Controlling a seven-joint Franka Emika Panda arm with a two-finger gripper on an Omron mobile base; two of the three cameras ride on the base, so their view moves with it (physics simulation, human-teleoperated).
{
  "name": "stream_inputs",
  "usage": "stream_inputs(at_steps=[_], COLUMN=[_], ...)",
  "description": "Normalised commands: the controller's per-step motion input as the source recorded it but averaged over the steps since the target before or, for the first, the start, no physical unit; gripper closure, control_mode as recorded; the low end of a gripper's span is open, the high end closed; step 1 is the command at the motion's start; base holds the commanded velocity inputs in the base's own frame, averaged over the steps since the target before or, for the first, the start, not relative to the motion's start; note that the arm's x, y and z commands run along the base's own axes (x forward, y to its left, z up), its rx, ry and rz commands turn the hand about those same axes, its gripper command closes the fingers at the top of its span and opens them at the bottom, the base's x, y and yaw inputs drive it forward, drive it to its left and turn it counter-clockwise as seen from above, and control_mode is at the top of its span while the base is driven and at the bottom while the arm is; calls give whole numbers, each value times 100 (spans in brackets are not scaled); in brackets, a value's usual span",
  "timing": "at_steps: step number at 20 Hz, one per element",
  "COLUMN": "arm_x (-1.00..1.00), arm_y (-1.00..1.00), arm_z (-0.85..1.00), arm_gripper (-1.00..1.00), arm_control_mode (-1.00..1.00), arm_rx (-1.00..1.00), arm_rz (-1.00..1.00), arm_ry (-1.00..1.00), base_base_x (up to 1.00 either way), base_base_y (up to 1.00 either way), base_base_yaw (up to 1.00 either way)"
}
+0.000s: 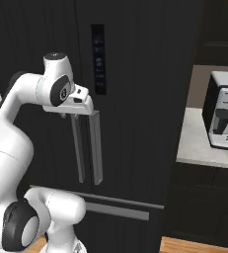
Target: Retrieve the sausage and cheese from the fridge and place them on the cutting board on the counter.
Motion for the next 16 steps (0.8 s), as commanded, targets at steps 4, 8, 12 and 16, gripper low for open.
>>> stream_inputs(at_steps=[4,8,12,16], arm_x=[0,0,0,0], arm_y=[0,0,0,0], arm_z=[0,0,0,0], arm_gripper=[-100,-100,-100,-100], arm_control_mode=[100,100,100,100], arm_rx=[0,0,0,0], arm_rz=[0,0,0,0], arm_ry=[0,0,0,0], base_base_x=[-6,-60,-60,-40], base_base_y=[0,0,-1,-19], base_base_yaw=[0,0,0,0])
